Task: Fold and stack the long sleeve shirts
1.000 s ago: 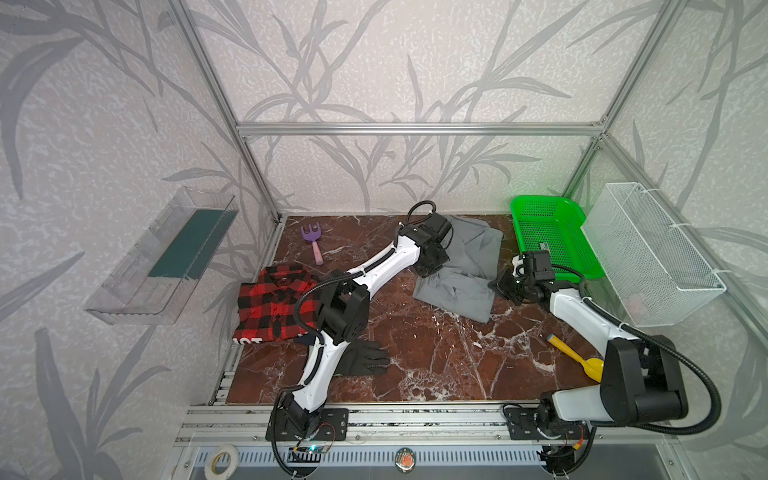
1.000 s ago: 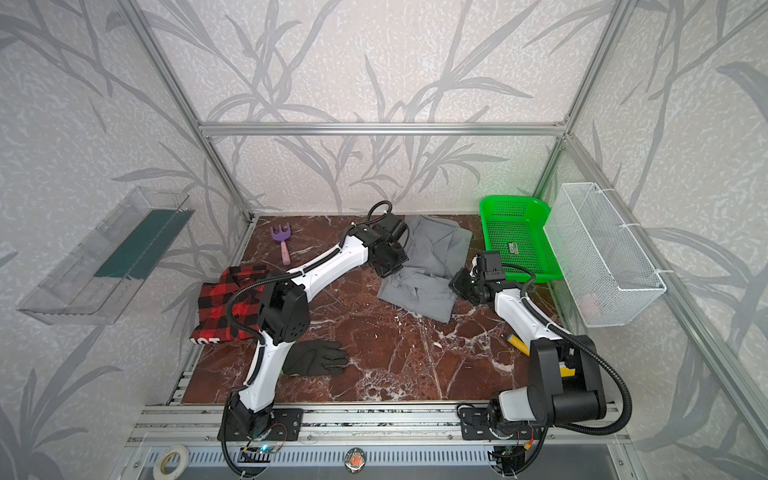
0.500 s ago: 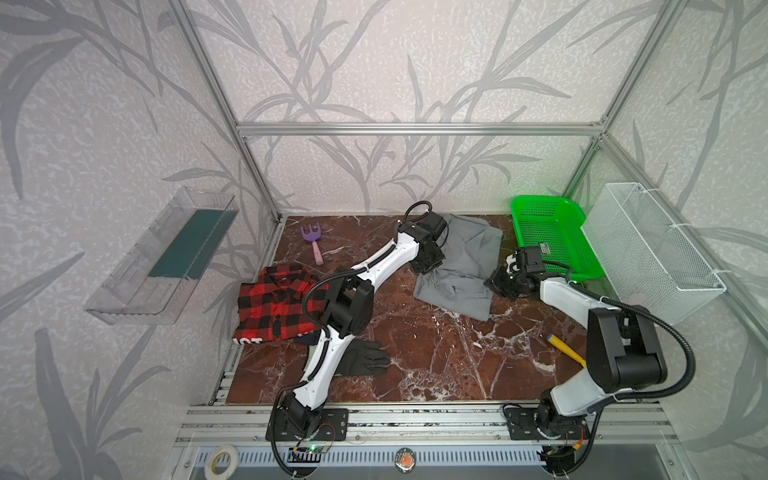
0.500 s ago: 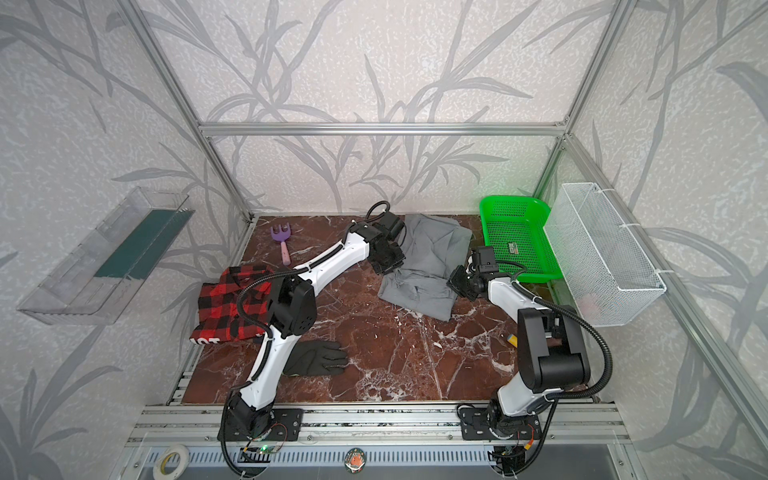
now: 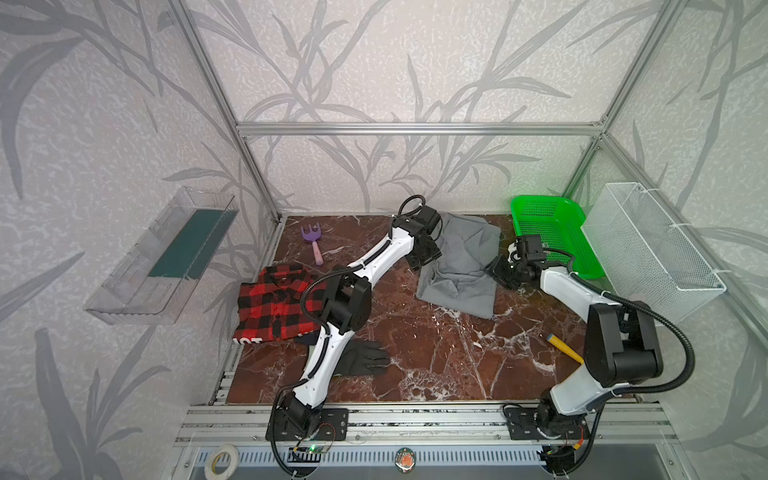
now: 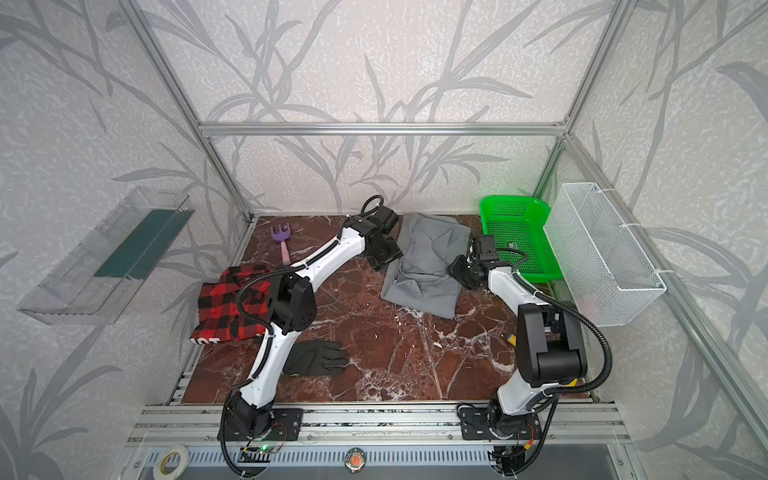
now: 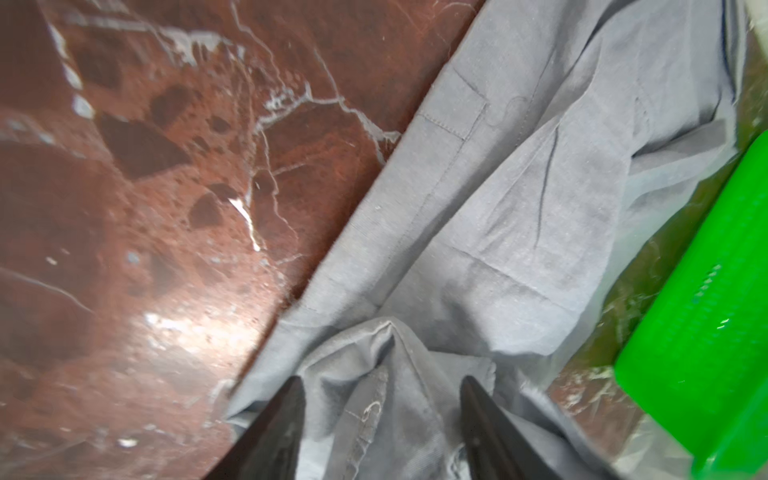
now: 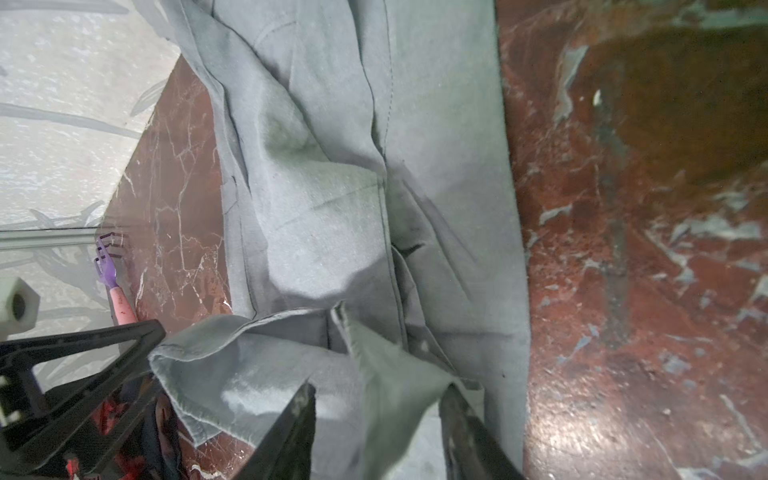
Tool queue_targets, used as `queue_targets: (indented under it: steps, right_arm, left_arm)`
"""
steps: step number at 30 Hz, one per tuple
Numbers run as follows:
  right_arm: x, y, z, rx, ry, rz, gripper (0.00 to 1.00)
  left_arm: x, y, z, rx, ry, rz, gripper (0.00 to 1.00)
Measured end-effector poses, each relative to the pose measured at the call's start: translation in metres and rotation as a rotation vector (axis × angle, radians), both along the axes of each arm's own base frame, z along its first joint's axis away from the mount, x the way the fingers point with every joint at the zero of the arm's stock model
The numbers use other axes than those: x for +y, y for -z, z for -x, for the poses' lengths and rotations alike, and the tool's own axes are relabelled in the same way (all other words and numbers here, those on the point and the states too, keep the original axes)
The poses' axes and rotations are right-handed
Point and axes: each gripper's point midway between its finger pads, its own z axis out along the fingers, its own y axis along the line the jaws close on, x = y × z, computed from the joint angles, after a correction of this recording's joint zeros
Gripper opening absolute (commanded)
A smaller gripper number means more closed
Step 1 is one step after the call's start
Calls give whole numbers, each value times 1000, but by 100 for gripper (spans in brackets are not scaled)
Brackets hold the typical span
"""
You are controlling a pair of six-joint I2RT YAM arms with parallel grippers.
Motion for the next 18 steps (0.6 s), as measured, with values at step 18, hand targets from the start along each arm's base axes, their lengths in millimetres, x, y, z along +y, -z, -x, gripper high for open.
queue_targets:
  steps: [18]
  right_arm:
    - [12, -15, 4, 0, -55, -30, 49]
  left_arm:
    - [21, -28, 50, -20, 37, 44, 79]
